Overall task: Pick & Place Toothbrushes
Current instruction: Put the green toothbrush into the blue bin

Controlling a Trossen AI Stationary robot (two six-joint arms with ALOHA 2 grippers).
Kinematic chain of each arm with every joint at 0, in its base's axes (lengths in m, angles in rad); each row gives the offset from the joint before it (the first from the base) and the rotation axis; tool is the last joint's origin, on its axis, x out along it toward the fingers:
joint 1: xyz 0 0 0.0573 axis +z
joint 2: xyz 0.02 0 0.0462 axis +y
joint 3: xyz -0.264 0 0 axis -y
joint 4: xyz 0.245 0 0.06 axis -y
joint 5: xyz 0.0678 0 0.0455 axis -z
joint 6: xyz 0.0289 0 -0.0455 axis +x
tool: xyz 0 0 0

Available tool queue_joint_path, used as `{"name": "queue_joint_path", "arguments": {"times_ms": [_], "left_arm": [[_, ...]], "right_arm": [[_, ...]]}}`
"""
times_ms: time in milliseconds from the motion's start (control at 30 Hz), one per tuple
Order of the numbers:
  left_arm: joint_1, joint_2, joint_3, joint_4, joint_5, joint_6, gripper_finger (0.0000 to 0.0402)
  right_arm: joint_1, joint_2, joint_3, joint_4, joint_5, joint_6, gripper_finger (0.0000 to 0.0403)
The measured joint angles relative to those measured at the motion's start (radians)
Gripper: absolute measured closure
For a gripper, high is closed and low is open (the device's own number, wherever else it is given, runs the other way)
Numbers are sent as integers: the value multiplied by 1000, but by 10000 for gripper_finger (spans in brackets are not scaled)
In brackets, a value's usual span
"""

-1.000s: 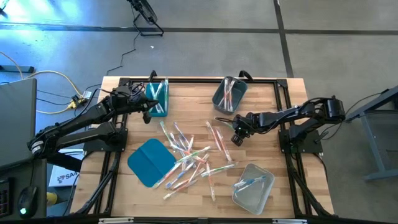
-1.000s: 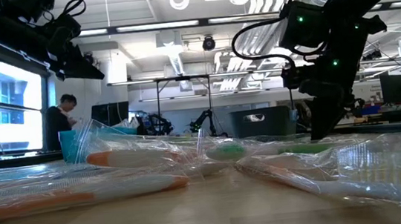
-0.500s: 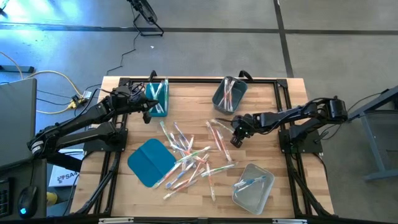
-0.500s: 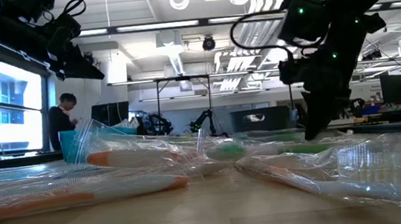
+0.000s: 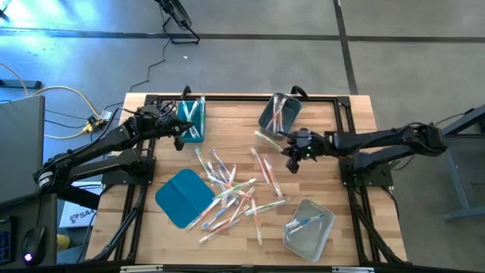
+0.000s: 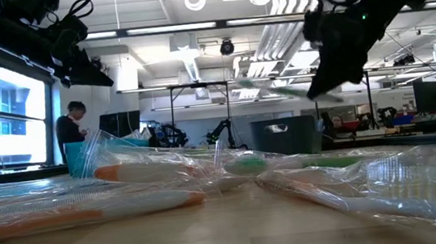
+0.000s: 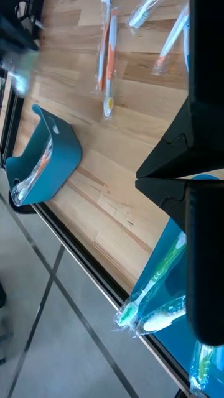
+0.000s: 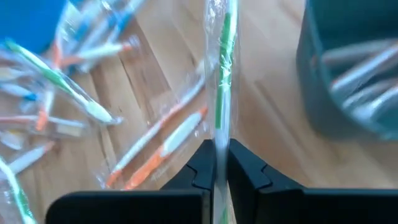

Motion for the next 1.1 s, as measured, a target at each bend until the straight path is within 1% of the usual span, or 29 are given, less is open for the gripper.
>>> {"name": "queue_joint_path", "arguments": {"times_ms": [133, 267, 367, 433, 600, 767, 1000, 1100], "left_arm": [[0, 0, 0, 1, 0, 0, 400], [0, 0, 0, 1, 0, 0, 400], [0, 0, 0, 3, 0, 0, 400], [0, 0, 0, 9, 0, 0, 400], [0, 0, 0, 43, 1, -26, 400], [0, 1, 0, 62, 2, -34, 400], [0, 32, 0, 57, 2, -93, 400], [0, 56, 0, 34, 4, -104, 400]], "right_arm": [[-22, -94, 0, -6, 6, -57, 388], [-57, -160, 0, -11, 5, -120, 388], [-96, -169, 1, -2, -7, -164, 388], [-128, -164, 1, 7, -37, -188, 388], [-194, -94, 2, 112, -148, -245, 388], [-249, 17, 2, 300, -283, -319, 388], [-290, 141, 2, 623, -415, -401, 388], [-298, 185, 2, 700, -445, -403, 388]]}}
